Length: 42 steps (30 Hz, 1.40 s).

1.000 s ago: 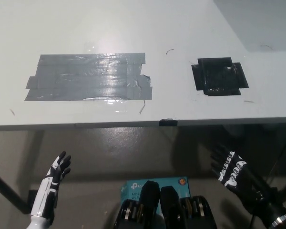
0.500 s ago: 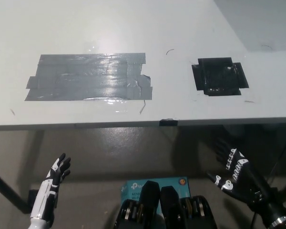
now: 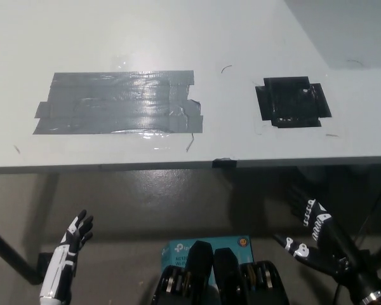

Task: A grey duster is kept infront of the robot in the middle of the table and the robot extends its right arm to grab the duster, picks it up and hands it to a person

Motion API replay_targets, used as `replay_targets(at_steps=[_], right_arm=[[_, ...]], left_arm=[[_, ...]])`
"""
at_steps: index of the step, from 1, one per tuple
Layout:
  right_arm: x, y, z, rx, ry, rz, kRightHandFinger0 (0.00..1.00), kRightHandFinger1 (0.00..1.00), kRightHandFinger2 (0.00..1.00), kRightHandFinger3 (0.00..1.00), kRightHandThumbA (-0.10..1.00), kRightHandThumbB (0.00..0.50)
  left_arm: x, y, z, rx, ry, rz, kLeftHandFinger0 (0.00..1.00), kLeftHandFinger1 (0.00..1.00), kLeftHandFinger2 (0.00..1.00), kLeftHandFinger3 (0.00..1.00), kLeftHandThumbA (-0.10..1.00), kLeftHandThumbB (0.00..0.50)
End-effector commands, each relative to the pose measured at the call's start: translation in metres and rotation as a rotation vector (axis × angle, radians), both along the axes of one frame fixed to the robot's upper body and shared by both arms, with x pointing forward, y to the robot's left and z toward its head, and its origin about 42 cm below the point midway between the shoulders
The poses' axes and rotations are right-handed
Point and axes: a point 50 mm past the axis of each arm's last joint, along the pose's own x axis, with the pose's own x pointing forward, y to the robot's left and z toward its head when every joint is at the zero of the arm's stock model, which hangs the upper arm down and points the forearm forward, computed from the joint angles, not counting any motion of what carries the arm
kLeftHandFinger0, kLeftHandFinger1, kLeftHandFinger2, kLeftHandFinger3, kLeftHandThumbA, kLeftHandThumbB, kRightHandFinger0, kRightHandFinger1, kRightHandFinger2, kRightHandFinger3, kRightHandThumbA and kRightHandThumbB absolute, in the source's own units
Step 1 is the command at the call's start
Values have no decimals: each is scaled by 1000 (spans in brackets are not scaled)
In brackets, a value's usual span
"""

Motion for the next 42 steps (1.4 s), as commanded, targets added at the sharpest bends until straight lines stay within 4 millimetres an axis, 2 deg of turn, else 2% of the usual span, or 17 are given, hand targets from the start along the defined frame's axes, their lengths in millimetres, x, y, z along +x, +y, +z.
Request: replay_targets(at_steps=[1, 4, 8, 11, 14, 19, 24, 34, 42], right_arm=[[-11, 0, 5, -20, -59, 11, 1000, 1000, 1000, 1000, 866, 428], [-11, 0, 4, -29, -61, 14, 1000, 1000, 1000, 1000, 864, 425], [-11, 0, 3, -51, -63, 11, 1000, 1000, 1000, 1000, 874, 433], [-15, 1, 1, -53, -58, 15, 1000, 1000, 1000, 1000, 867, 426], [-17, 2, -2, -52, -55, 24, 1000, 1000, 1000, 1000, 854, 428], [-12, 1, 1, -70, -61, 15, 1000, 1000, 1000, 1000, 863, 428], [-10, 0, 2, -57, -68, 19, 1000, 1000, 1000, 1000, 854, 420], [-12, -1, 0, -89, -72, 14, 1000, 1000, 1000, 1000, 867, 423], [-17, -1, -6, -100, -68, 7, 1000, 1000, 1000, 1000, 863, 411]], left_arm=[[-14, -1, 2, 10, -50, 21, 1000, 1000, 1000, 1000, 1000, 358], [-14, -2, 1, 9, -51, 21, 1000, 1000, 1000, 1000, 1000, 358], [-16, -3, 2, -3, -34, 19, 1000, 1000, 1000, 1000, 1000, 386], [-22, -2, -1, 5, -32, 21, 1000, 1000, 1000, 1000, 1000, 370], [-26, 0, -4, 14, -27, 30, 1000, 1000, 1000, 1000, 1000, 378], [-20, -2, -3, -1, -30, 23, 1000, 1000, 1000, 1000, 1000, 395], [-15, -3, -1, 7, -38, 16, 1000, 1000, 1000, 1000, 1000, 382], [-17, -3, -2, 4, -37, 17, 1000, 1000, 1000, 1000, 1000, 372], [-20, -3, -6, 9, -24, 12, 1000, 1000, 1000, 1000, 1000, 390]])
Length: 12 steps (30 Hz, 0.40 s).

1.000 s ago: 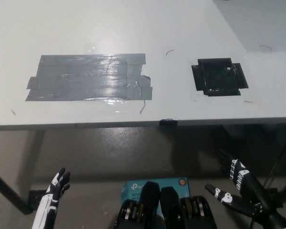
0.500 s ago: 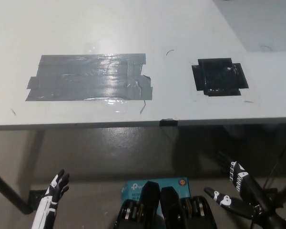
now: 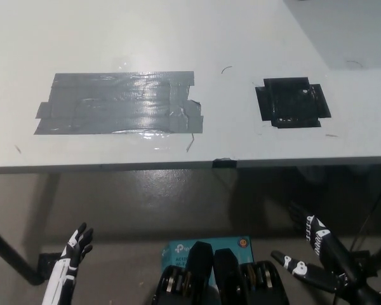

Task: A grey duster is kept infront of the robot in the middle of the table and the robot extends its right arm to grab the duster, picks it up and hands it to a person

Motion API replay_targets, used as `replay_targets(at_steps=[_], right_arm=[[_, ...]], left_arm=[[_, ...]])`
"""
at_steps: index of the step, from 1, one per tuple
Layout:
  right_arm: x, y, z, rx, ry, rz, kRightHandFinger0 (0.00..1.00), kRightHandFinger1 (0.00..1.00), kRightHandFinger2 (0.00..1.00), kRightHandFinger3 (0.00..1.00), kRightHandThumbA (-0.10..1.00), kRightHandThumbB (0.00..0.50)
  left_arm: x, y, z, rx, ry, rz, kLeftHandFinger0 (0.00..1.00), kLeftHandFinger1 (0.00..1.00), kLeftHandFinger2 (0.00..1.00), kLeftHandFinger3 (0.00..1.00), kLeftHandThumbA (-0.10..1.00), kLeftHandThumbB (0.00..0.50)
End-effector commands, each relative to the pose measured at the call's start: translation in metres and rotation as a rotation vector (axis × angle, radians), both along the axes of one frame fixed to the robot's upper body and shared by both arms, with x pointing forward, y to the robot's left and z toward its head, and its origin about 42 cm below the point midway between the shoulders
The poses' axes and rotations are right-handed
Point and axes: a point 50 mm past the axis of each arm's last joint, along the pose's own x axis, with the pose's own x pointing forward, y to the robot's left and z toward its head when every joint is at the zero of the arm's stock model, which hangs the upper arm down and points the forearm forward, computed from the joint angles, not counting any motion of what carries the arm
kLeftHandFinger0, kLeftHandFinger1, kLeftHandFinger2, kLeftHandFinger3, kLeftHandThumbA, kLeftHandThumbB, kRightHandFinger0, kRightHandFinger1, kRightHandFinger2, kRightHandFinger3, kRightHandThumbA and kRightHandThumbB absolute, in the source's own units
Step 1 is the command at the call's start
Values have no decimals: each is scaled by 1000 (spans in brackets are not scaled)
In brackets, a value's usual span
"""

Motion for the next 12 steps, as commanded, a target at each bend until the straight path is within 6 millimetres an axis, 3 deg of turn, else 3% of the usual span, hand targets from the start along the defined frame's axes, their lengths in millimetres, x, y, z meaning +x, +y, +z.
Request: replay_targets(at_steps=[1, 12], right_arm=[[-2, -1, 6, -12, -71, 11, 1000, 1000, 1000, 1000, 871, 418], [-13, -1, -8, -18, -41, 10, 1000, 1000, 1000, 1000, 871, 410]], left_arm=[[-3, 0, 2, 6, -33, 3, 1000, 1000, 1000, 1000, 1000, 394], [-15, 1, -7, 15, 1, 7, 1000, 1000, 1000, 1000, 1000, 401]])
